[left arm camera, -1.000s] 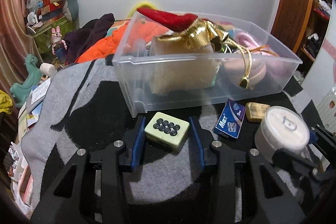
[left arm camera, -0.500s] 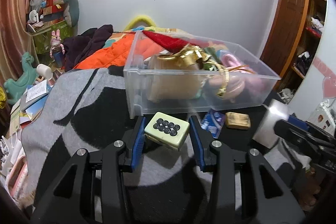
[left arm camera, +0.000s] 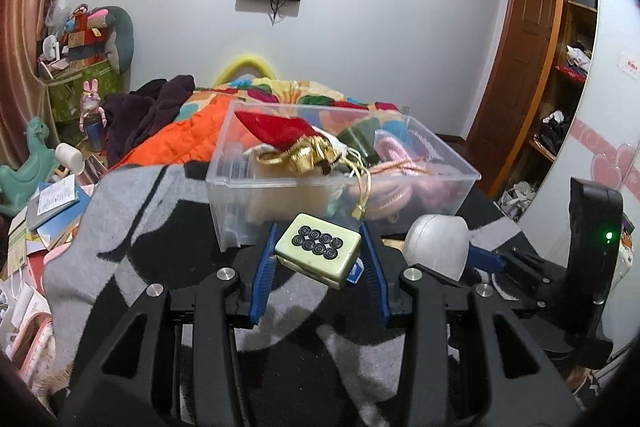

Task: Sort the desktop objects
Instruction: 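Grasp the dotted cream tile with the left tool while the right tool grasps the white tub, then carry the dotted tile and white tub into the clear box and release both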

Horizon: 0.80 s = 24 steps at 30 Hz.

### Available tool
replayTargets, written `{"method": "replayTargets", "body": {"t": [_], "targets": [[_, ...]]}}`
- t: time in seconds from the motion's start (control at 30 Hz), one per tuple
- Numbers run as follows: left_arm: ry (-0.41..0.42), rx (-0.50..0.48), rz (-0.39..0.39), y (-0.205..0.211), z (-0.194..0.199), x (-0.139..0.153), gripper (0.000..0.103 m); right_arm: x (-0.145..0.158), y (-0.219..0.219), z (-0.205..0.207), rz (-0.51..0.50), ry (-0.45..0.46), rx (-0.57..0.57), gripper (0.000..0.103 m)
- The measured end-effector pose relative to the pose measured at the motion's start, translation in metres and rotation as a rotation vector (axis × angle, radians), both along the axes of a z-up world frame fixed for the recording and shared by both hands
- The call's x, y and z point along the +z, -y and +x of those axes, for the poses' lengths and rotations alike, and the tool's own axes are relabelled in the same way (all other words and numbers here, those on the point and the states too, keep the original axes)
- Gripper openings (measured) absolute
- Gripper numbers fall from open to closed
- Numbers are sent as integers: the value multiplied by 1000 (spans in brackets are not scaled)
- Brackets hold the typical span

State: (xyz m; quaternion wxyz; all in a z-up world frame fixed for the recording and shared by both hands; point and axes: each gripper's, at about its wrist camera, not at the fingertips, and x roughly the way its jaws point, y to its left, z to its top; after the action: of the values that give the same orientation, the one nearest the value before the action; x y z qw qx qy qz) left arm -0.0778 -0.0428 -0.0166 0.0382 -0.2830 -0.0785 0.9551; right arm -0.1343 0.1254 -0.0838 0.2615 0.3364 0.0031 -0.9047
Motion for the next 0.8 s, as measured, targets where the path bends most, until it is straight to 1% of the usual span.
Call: {"method": "replayTargets", "body": {"t": [0.2, 0.4, 0.57, 0.7, 0.8], "targets": [[-23, -4, 34, 5, -6, 14, 41, 14, -11, 6, -38, -15, -7, 62], [-49, -40, 28, -5, -19, 32, 41, 47, -24, 7, -66, -95, -34, 62], [-61, -56, 5, -16, -37, 43, 41, 68, -37, -9, -87, -141, -71, 62], [-41, -82, 36, -19, -54, 45, 41, 78, -39, -27, -95, -153, -100, 62], [-24, -95, 53, -20, -69, 44, 41, 82, -39, -42, -108, -144, -103, 62]]}}
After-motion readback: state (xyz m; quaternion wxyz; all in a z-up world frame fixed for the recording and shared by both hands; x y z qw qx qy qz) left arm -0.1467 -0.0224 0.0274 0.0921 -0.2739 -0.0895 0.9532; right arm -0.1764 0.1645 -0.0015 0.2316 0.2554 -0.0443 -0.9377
